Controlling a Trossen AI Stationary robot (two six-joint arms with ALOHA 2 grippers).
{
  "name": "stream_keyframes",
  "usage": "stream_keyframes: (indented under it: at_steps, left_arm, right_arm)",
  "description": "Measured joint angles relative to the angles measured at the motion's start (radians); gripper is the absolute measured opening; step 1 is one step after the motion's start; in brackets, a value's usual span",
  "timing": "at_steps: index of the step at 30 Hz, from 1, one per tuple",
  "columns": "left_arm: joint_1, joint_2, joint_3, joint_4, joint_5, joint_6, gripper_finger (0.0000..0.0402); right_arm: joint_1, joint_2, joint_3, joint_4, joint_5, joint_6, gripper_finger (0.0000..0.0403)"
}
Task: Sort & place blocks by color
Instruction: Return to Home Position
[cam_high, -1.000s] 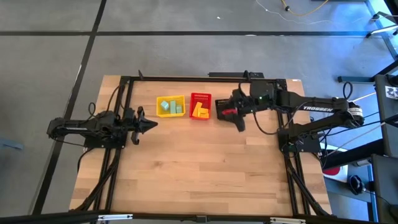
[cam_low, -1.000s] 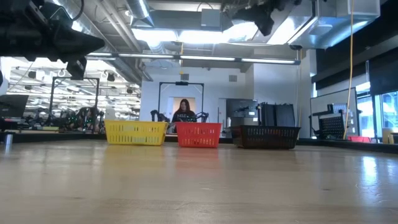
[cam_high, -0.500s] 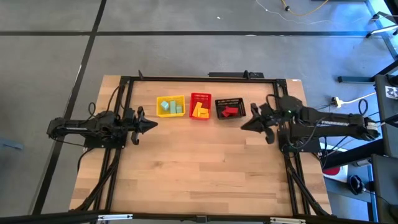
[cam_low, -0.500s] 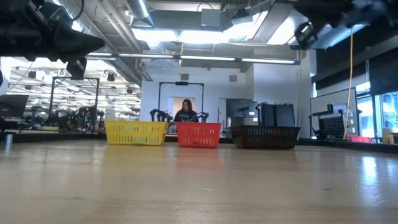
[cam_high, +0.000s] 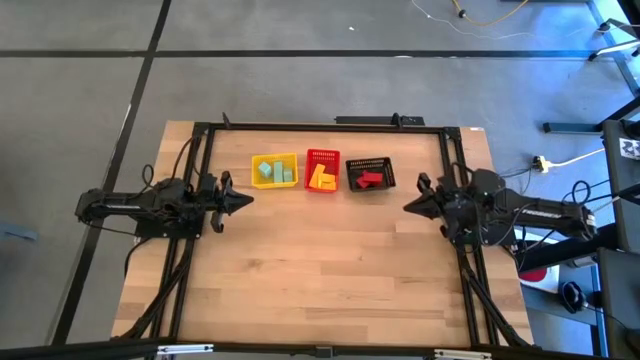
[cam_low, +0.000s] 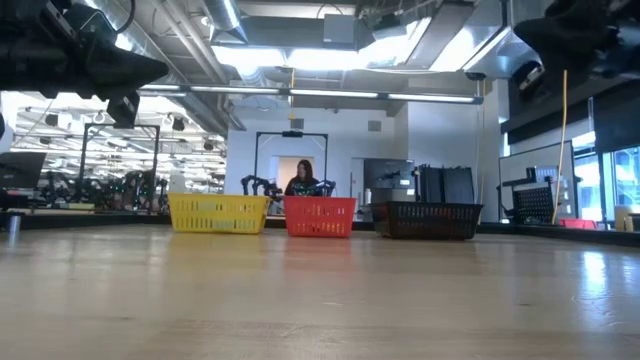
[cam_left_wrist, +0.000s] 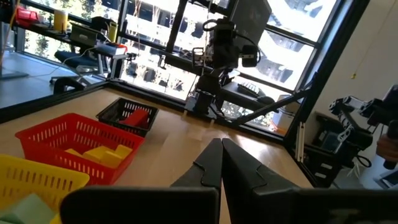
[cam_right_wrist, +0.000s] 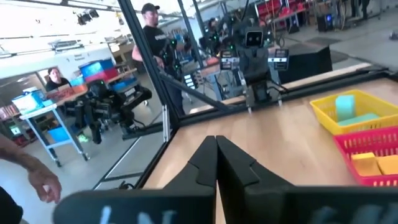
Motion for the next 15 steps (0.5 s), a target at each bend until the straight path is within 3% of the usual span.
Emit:
stream_keyframes:
  at_steps: [10, 15]
  left_arm:
    - [0.000, 0.000, 0.000, 0.000, 0.000, 0.000, 0.0000]
    - [0.000, 0.000, 0.000, 0.002, 0.000, 0.000, 0.0000]
  right_arm:
    - [0.005, -0.236, -0.187, 0.056, -0.018, 0.095, 0.0000]
    - [0.027, -0.256, -0.186, 0.011, -0.034, 0.009, 0.0000]
